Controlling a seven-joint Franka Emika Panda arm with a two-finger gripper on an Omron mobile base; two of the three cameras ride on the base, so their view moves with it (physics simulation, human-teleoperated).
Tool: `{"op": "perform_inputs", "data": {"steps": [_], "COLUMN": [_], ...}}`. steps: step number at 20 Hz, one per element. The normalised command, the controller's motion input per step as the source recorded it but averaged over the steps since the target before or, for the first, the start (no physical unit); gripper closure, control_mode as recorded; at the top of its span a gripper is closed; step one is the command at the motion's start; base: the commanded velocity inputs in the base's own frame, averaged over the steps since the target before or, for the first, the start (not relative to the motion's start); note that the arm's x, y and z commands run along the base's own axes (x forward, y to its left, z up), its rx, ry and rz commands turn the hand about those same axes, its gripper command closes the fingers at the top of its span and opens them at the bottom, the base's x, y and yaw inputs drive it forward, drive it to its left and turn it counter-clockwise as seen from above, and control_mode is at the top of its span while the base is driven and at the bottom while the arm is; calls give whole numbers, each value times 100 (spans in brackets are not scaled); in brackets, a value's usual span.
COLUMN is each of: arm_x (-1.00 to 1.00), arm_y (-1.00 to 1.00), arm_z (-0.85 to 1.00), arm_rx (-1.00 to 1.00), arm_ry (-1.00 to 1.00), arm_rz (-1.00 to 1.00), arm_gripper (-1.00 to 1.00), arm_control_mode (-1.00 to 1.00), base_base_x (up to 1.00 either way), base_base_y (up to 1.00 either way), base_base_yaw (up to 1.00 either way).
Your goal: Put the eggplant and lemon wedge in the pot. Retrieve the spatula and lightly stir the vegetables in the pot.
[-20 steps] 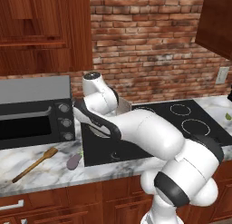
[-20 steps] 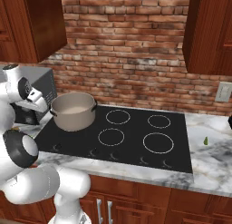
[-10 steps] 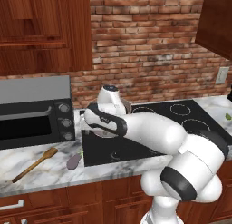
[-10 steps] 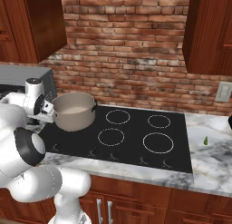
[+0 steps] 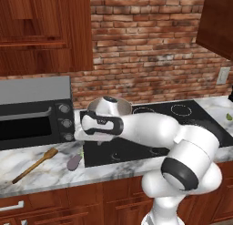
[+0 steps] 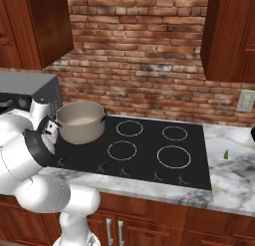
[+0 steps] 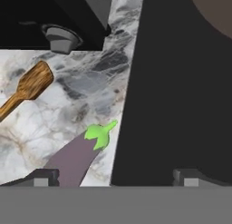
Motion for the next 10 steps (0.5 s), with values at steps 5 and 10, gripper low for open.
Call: {"op": "perform_inputs", "data": {"steps": [5, 10], "arm_x": [0, 0], "arm_y": [50, 13], "arm_z": [0, 6], "arm_rx": [-2, -12], "arm_ry": [12, 19], "arm_rz": [-7, -14], "arm_gripper": [-100, -100], "arm_control_mode": [-100, -100], "base_base_x": [0, 0], "base_base_y": [0, 0], "base_base_yaw": [0, 0]}}
